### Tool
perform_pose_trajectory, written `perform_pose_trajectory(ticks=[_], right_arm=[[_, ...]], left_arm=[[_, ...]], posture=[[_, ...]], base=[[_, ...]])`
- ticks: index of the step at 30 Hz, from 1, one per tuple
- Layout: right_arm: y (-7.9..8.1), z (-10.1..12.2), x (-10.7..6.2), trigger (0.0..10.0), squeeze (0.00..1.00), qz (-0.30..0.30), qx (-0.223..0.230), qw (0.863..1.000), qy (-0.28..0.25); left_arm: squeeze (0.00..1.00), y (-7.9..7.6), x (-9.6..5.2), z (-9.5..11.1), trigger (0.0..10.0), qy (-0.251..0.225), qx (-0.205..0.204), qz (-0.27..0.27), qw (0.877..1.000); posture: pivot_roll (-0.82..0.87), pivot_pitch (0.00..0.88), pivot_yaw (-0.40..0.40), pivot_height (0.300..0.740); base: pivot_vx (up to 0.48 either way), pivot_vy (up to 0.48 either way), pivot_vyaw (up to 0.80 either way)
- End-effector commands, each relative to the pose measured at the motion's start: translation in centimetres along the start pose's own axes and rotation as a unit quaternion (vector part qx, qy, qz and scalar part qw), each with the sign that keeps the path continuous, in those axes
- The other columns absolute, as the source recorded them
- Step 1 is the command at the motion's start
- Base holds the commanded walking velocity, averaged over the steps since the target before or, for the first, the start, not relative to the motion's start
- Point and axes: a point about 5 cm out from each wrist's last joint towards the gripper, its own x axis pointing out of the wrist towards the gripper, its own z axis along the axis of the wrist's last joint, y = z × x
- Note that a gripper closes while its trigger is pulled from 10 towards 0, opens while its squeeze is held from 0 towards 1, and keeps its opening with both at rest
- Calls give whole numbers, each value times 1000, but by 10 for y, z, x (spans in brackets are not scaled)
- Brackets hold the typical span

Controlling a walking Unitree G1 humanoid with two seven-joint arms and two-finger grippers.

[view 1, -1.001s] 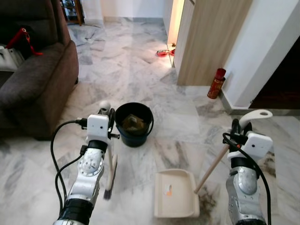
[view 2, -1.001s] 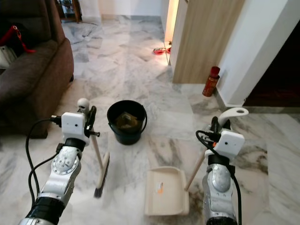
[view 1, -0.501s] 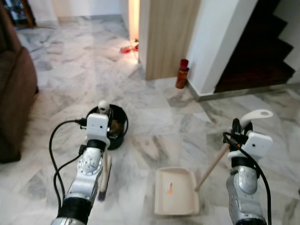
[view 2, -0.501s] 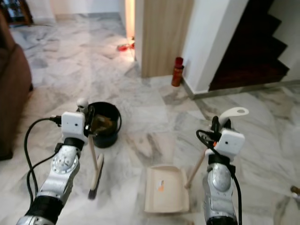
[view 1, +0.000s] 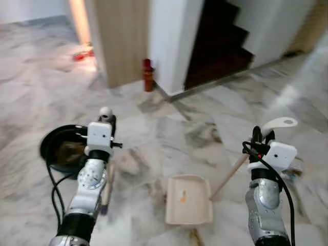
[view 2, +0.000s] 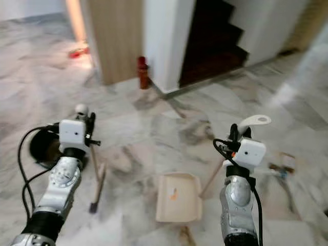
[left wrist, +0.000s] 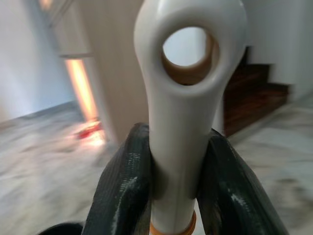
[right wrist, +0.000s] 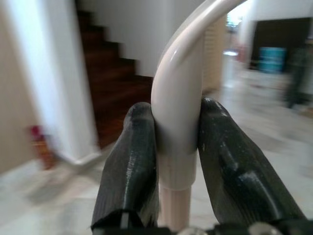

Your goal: Sweep floor

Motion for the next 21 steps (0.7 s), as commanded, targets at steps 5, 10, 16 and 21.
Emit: perform_pose_trajectory(ticks=[5, 10, 16, 21], right_arm=[[3, 9, 5, 10000, 0, 3, 2, 1000, -24], [4, 10, 6, 10000, 0, 2, 3, 1000, -25], [4, 10, 5, 10000, 0, 1, 4, 1000, -26], [4, 11, 6, 10000, 0, 0, 3, 1000, -27]], left_arm=[[0, -2, 5, 8, 10000, -22, -2, -5, 1000], [0, -1, 5, 8, 10000, -22, -2, -3, 1000], [0, -1, 4, 8, 10000, -21, -3, -5, 1000], [0, -1, 5, 9, 10000, -21, -6, -4, 1000]], posture=[[60, 52, -54, 740], [57, 58, -54, 740], [56, 68, -55, 740], [51, 78, -56, 740]], base=[[0, 0, -800], [0, 0, -800], [0, 0, -800], [0, 0, -800]])
